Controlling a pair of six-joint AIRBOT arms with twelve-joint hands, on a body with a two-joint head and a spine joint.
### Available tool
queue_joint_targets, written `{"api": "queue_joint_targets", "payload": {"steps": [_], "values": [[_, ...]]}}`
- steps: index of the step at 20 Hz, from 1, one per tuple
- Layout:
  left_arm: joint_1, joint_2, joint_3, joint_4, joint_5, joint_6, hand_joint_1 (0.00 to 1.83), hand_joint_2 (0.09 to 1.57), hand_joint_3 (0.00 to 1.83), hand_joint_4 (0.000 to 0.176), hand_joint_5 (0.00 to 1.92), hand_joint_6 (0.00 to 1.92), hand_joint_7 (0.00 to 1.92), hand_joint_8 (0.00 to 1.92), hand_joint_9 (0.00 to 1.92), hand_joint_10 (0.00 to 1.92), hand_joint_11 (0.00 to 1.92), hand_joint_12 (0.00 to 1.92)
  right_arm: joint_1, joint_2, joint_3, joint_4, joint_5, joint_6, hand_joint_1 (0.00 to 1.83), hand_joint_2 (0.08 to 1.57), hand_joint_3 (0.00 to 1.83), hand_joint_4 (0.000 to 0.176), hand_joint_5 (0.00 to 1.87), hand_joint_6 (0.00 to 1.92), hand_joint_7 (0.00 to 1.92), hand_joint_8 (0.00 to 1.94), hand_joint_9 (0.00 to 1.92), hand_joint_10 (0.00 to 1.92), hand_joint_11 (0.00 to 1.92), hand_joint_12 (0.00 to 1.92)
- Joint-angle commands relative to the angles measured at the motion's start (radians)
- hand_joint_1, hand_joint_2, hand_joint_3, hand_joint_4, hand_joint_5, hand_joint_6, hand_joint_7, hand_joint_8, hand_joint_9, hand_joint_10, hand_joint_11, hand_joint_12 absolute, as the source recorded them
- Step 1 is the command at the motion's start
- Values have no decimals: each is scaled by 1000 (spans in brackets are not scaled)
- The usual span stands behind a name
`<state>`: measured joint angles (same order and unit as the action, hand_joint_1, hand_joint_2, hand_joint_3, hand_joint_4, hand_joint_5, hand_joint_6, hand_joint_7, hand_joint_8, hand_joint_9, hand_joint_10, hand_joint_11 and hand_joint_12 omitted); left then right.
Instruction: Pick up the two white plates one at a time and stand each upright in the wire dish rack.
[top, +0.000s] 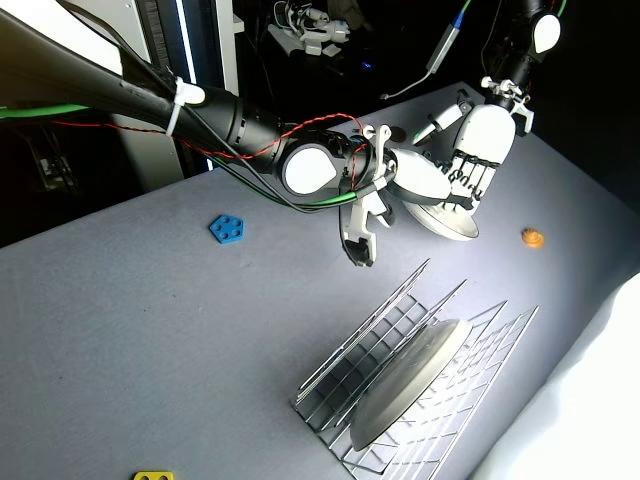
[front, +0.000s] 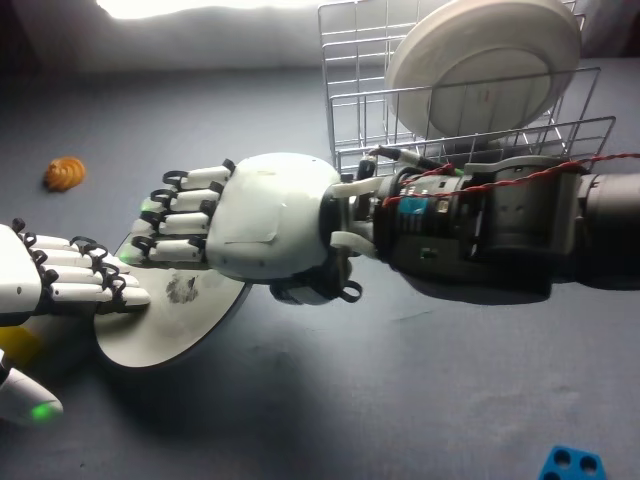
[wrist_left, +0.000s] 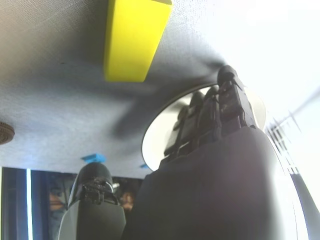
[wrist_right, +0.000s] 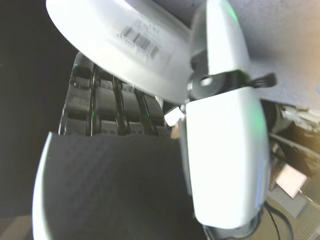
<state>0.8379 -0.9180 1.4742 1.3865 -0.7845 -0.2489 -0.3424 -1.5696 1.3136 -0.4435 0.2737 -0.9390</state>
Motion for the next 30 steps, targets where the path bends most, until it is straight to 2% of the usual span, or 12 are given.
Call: {"api": "queue_joint_targets", "payload": {"steps": [1, 4, 5, 8, 14, 15, 19, 21, 22, 23, 25, 30], "values": [[9, -20, -5, 58, 2, -3, 0, 1070, 0, 0, 0, 0, 0, 0, 0, 0, 0, 0, -7, -5, 4, 13, 116, -5, 1415, 1141, 25, 0, 0, 0, 0, 0, 0, 0, 0, 334], [9, -20, -3, 58, 2, -3, 0, 1074, 1, 0, 6, 2, 0, 0, 0, 0, 0, 0, -21, -24, 17, 14, 124, -7, 1409, 1155, 9, 0, 108, 14, 85, 9, 91, 18, 0, 771], [9, -20, -3, 58, 2, -3, 0, 1077, 3, 0, 11, 4, 0, 0, 0, 0, 0, 0, -24, -29, 20, 14, 128, -8, 1363, 1162, 3, 0, 242, 17, 227, 11, 237, 35, 0, 1126], [10, -20, -1, 58, 2, -3, 0, 1065, 0, 0, 8, 2, 0, 0, 0, 0, 0, 0, -30, -39, 20, 18, 140, -8, 1395, 1145, 0, 0, 466, 27, 505, 19, 507, 72, 84, 1318], [10, -19, 2, 58, 2, -3, 0, 1069, 0, 0, 18, 5, 0, 0, 0, 0, 0, 0, -38, -44, 20, 24, 153, -8, 1387, 1124, 0, 0, 875, 62, 911, 25, 875, 85, 475, 1189], [10, -19, 2, 58, 2, -3, 0, 1077, 3, 0, 14, 3, 0, 0, 0, 0, 0, 0, -39, -44, 20, 24, 154, -8, 1368, 1136, 0, 0, 886, 1122, 971, 857, 828, 1230, 661, 1205], [12, -20, 0, 58, 2, -3, 0, 1071, 0, 0, 16, 3, 0, 0, 0, 0, 0, 0, -44, -43, 21, 25, 164, -8, 1394, 1052, 0, 0, 1030, 889, 1143, 692, 1058, 928, 922, 1034], [5, -20, -3, 57, 2, -3, 0, 1074, 1, 0, 7, 0, 0, 0, 0, 0, 0, 0, -48, -43, 20, 25, 167, -8, 1500, 1029, 0, 0, 1062, 758, 1217, 520, 1152, 686, 910, 1381], [-3, -19, -3, 57, 1, -3, 0, 1079, 3, 0, 6, 0, 0, 0, 0, 0, 0, 0, -48, -43, 20, 25, 167, -8, 1422, 1026, 3, 0, 1069, 792, 1222, 558, 1128, 797, 948, 1117], [-21, -14, -3, 57, 1, -3, 0, 1077, 2, 0, 4, 0, 0, 0, 0, 0, 0, 0, -48, -43, 21, 25, 168, -8, 1487, 1036, 0, 0, 1040, 801, 1172, 608, 1141, 721, 900, 1353], [-52, -7, -5, 56, 1, -3, 0, 1080, 3, 0, 3, 1, 0, 0, 0, 0, 0, 0, -49, -42, 21, 25, 168, -8, 1398, 1052, 1, 0, 1012, 908, 1121, 720, 1089, 894, 939, 1045], [-142, 23, -13, 34, -6, 0, 0, 1080, 3, 0, 4, 1, 0, 0, 0, 0, 0, 0, -50, -41, 20, 25, 170, -8, 1392, 1059, 2, 0, 1016, 929, 1117, 750, 1032, 940, 933, 1009]]}}
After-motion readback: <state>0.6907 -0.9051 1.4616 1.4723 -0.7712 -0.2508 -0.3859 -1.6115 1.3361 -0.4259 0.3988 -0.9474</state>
